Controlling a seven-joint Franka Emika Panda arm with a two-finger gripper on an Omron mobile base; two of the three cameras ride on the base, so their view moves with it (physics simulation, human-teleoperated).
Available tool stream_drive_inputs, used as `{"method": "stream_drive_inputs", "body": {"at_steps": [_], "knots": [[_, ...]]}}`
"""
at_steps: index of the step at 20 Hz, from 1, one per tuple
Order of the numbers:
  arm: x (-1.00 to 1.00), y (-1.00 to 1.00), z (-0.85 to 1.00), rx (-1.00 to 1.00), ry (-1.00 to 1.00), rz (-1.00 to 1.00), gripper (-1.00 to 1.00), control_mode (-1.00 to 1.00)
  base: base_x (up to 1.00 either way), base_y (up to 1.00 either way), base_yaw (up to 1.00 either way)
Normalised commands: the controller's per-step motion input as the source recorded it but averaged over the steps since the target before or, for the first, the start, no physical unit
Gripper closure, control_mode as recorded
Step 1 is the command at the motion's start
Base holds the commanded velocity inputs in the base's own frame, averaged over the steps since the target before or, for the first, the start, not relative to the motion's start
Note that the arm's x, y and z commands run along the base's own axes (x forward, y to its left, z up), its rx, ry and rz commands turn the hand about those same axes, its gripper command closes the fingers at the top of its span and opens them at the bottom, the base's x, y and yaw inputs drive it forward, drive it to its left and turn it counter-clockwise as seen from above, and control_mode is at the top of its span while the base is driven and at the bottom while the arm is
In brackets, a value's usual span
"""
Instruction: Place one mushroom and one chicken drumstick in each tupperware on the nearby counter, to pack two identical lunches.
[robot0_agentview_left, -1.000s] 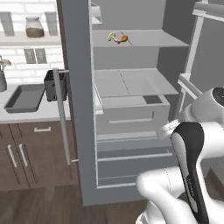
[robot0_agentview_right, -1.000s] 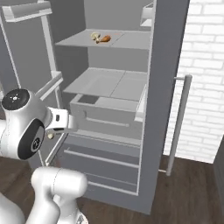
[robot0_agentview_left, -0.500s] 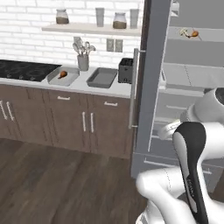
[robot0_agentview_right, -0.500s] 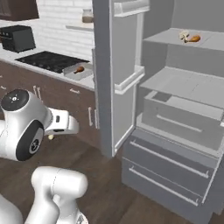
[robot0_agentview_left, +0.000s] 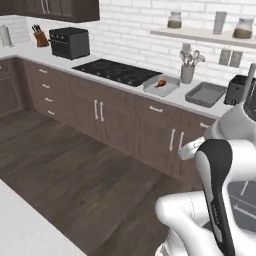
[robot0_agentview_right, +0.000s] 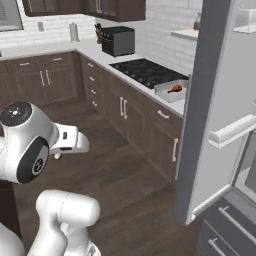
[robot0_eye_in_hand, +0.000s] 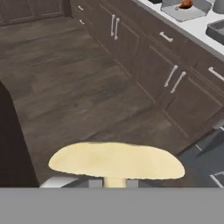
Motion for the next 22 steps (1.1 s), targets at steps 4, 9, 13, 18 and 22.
{"method": "stream_drive_inputs", "body": {"at_steps": [4, 9, 13, 18, 22], "knots": [[0.0, 0.0, 0.0, 0.0, 0.0, 0.0, 1.0, 1.0, 1.0, -0.23, 0.41], [0.0, 0.0, 0.0, 0.0, 0.0, 0.0, 1.0, 1.0, 1.0, -0.65, 0.18], [0.0, 0.0, 0.0, 0.0, 0.0, 0.0, 1.0, 1.0, 1.0, -0.45, 0.01], [0.0, 0.0, 0.0, 0.0, 0.0, 0.0, 1.0, 1.0, 1.0, 0.21, -0.02], [0.0, 0.0, 0.0, 0.0, 0.0, 0.0, 1.0, 1.0, 1.0, 0.56, -0.04]]}}
